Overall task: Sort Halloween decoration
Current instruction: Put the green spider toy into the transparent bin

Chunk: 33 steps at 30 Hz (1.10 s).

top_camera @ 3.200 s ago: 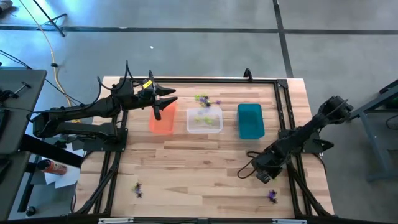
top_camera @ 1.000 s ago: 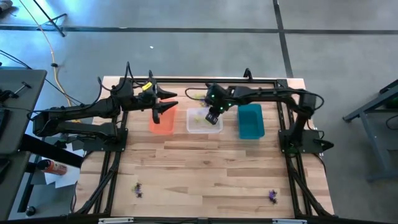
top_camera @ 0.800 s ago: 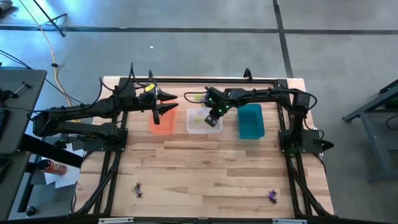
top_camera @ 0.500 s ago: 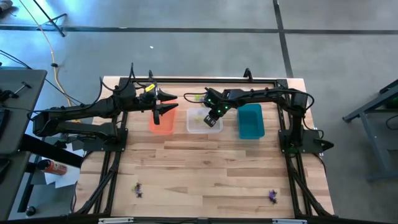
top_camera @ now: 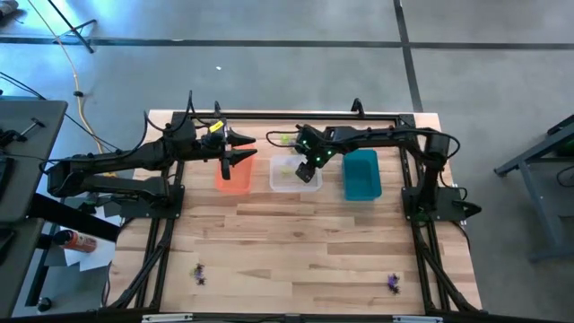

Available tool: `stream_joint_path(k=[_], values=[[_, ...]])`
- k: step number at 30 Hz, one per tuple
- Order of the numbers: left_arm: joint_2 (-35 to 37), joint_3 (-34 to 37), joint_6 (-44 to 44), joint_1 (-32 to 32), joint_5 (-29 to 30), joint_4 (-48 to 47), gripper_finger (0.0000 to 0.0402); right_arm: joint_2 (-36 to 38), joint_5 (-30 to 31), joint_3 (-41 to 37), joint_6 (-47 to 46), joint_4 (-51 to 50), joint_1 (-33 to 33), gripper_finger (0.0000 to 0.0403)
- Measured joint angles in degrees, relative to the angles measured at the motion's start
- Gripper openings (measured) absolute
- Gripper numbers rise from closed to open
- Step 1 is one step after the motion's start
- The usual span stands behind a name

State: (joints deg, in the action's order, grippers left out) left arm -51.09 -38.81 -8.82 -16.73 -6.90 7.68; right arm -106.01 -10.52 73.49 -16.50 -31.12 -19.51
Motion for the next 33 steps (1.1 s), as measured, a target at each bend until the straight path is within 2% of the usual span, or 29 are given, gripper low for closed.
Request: stream_joint_path(k=[10, 14, 19, 25, 28, 30, 33], values=[[0.0, 0.0, 0.0, -0.1, 0.0, 0.0, 0.0158, 18.5, -0.1, 0.0, 8.0, 5.9, -1.6, 0.022], [0.0, 0.0, -1.4, -0.1, 0.0, 0.0, 0.0158, 24.4, -3.4, 0.0, 9.0, 10.8, -1.0, 0.022], [0.0, 0.0, -4.4, -0.1, 0.0, -0.1, 0.0158, 27.7, -4.6, 0.0, 9.5, 15.2, 0.3, 0.022], [0.0, 0.0, -4.6, -0.1, 0.0, -0.1, 0.0158, 28.1, -4.5, 0.0, 9.1, 14.9, 0.2, 0.022], [0.0, 0.0, -7.5, -0.1, -0.1, -0.5, 0.0158, 27.9, -4.5, 0.0, 9.1, 13.8, 0.2, 0.022], [0.0, -0.8, -9.5, -0.1, -1.1, -4.8, 0.0158, 27.9, -4.5, 0.0, 9.1, 13.6, 0.1, 0.022], [-0.8, -6.0, -10.9, 1.9, -1.4, -22.1, 0.0158, 28.1, -4.5, 0.0, 9.1, 12.5, 0.0, 0.022]])
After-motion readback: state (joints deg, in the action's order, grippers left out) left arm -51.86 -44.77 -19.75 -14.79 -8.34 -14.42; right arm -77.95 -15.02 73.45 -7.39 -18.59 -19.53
